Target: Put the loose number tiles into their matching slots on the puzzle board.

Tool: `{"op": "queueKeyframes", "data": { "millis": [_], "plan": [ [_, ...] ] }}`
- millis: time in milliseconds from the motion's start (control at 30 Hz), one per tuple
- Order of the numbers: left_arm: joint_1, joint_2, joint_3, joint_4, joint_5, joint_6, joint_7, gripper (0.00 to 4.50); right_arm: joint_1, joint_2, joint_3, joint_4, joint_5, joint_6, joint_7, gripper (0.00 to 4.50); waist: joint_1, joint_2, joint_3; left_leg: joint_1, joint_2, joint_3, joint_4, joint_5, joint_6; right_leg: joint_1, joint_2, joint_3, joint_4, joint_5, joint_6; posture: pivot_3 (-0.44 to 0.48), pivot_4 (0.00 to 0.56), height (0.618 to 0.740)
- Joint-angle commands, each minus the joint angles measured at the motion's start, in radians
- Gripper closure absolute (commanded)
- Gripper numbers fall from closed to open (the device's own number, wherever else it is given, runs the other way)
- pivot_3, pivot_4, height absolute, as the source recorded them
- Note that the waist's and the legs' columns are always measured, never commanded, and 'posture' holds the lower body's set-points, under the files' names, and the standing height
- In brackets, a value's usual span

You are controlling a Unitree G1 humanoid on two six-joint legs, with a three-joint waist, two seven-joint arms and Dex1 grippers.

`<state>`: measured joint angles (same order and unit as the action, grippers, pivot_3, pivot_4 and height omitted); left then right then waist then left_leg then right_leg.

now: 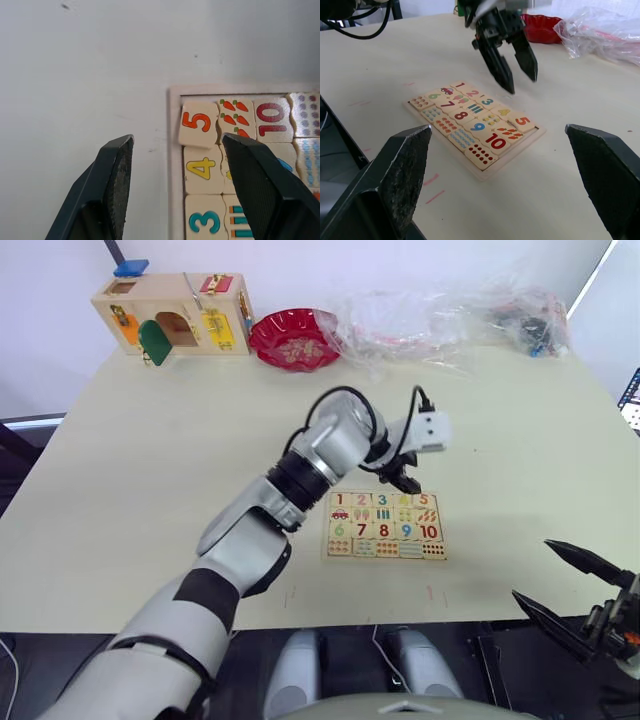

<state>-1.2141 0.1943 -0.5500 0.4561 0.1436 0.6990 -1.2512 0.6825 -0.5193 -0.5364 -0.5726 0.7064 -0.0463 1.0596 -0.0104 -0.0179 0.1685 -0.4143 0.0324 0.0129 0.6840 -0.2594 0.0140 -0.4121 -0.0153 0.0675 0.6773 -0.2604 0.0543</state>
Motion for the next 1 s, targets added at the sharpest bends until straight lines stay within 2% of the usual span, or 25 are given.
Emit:
{"op": "queueKeyframes", "data": {
  "millis": [33,233,333,467,567,600,1000],
  "plan": [
    [0.009,-0.009,0.104,0.007,-0.084,-0.079,0.012,1.49,0.005,-0.008,-0.015,-0.030,0.012,-0.003,-0.002,0.00,0.003,0.000,0.000,0.000,0.000,0.000,0.000,0.000,0.000,0.000,0.000,0.000,0.000,0.000,0.000,0.000,0.150,0.740],
    [0.061,0.003,0.150,0.088,-0.136,-0.253,-0.015,1.49,0.010,-0.009,-0.017,-0.034,0.015,-0.001,-0.003,0.00,-0.001,0.000,0.000,0.000,0.000,0.000,0.000,0.000,0.000,0.000,0.000,0.000,0.000,0.000,0.000,0.000,0.150,0.740],
    [0.087,-0.006,0.134,0.121,-0.122,-0.354,-0.009,1.49,0.013,-0.009,-0.015,-0.039,0.015,0.002,-0.007,0.00,0.000,0.000,0.000,0.000,0.000,0.000,0.000,0.000,0.000,0.000,0.000,0.000,0.000,0.000,0.000,0.000,0.150,0.740],
    [0.104,-0.025,0.124,0.195,-0.107,-0.469,-0.016,2.74,0.022,-0.007,-0.016,-0.045,0.016,0.003,-0.008,0.00,0.003,0.000,0.000,0.000,0.000,0.000,0.000,0.000,0.000,0.000,0.000,0.000,0.000,0.000,0.000,0.000,0.150,0.740],
    [0.104,-0.035,0.118,0.250,-0.088,-0.537,-0.001,4.14,0.029,-0.004,-0.016,-0.048,0.015,0.002,-0.010,0.00,0.002,0.000,0.000,0.000,0.000,0.000,0.000,0.000,0.000,0.000,0.000,0.000,0.000,0.000,0.000,0.000,0.150,0.740],
    [0.106,-0.038,0.118,0.265,-0.083,-0.553,0.002,4.43,0.032,-0.003,-0.015,-0.051,0.014,0.002,-0.012,0.00,0.001,0.000,0.000,0.000,0.000,0.000,0.000,0.000,0.000,0.000,0.000,0.000,0.000,0.000,0.000,0.000,0.150,0.740],
    [0.096,-0.076,0.112,0.382,-0.008,-0.643,0.061,4.43,0.044,-0.003,-0.012,-0.062,0.015,0.001,-0.023,0.00,0.000,0.000,0.000,0.000,0.000,0.000,0.000,0.000,0.000,0.000,0.000,0.000,0.000,0.000,0.000,0.000,0.150,0.740]
  ]
}}
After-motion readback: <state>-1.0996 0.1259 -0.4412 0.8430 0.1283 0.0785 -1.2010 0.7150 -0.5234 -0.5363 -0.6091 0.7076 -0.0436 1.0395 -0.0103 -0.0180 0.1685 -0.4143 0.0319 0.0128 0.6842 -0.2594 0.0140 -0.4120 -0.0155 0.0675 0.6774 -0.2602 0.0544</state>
